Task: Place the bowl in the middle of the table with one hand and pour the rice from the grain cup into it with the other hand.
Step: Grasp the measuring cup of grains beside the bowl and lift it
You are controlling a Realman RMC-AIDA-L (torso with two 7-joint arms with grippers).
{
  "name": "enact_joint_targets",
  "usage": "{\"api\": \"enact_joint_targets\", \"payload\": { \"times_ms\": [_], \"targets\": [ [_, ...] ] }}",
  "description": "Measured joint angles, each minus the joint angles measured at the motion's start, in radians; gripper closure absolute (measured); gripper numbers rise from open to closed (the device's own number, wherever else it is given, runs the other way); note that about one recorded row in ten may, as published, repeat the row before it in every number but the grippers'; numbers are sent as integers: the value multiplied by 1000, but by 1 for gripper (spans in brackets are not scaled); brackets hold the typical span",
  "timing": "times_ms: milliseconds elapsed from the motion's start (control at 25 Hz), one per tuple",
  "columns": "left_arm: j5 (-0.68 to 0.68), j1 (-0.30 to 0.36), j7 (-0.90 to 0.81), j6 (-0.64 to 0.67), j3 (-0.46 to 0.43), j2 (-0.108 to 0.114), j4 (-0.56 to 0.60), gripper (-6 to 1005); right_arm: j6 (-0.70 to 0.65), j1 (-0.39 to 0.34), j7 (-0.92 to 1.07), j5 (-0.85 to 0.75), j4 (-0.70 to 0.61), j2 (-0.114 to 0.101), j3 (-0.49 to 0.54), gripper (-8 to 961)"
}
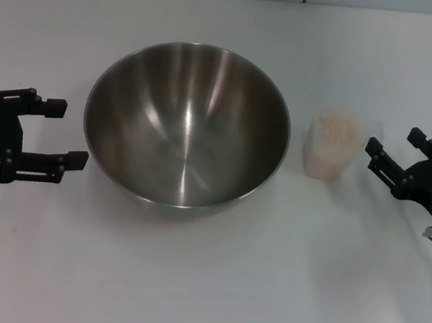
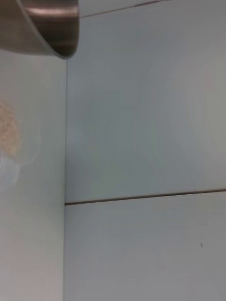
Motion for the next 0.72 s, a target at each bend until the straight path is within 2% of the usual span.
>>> {"api": "enact_joint_targets", "payload": {
  "times_ms": [720],
  "targets": [
    [2,-9,-9,7,1,0,-3,159,64,66,-3,7,-9,1,12,265]
  ]
}}
